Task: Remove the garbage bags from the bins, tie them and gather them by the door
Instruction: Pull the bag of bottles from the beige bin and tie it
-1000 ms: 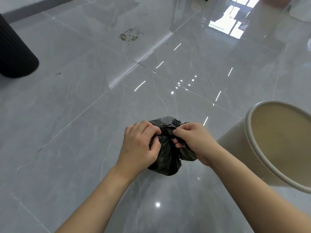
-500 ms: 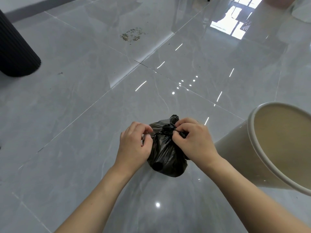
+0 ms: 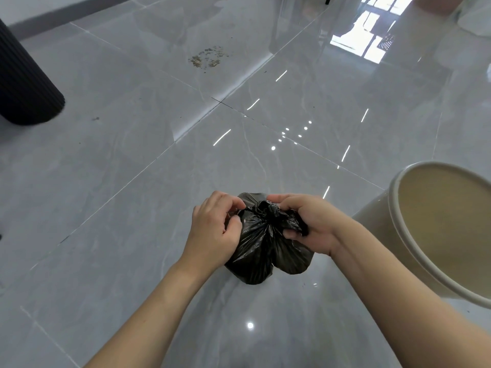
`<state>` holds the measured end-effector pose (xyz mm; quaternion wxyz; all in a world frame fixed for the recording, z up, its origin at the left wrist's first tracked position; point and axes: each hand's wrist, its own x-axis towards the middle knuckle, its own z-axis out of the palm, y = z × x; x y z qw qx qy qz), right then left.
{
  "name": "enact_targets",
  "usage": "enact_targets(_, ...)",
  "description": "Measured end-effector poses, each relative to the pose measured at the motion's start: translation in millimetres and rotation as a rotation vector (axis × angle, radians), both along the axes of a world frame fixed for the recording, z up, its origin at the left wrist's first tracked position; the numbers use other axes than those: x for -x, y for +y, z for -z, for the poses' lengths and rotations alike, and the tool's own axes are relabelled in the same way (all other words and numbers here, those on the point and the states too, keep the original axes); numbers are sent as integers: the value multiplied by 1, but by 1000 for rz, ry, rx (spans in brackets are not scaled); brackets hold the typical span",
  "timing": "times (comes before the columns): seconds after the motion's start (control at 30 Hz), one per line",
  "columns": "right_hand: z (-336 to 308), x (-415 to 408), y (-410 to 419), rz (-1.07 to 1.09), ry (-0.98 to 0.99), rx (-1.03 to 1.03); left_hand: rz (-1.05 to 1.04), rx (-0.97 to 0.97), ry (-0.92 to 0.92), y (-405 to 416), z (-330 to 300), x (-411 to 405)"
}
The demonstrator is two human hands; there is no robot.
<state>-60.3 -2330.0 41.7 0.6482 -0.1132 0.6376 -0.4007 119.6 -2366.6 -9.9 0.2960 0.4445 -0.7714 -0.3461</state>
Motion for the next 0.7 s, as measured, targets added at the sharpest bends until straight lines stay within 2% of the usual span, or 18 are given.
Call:
enact_targets(0.17, -3, 0, 1, -20, -15, 22, -3, -105, 101, 1, -9, 0)
enact_targets(0.43, -4, -4, 4, -189, 325, 60, -167, -449, 259, -5, -12, 0)
enact_targets(0.57, 1, -6, 2, -181, 366, 58, -171, -463, 246, -4, -13, -1)
enact_targets(0.7, 2, -7, 0, -189, 331, 19, -122, -394, 167, 0, -14, -3)
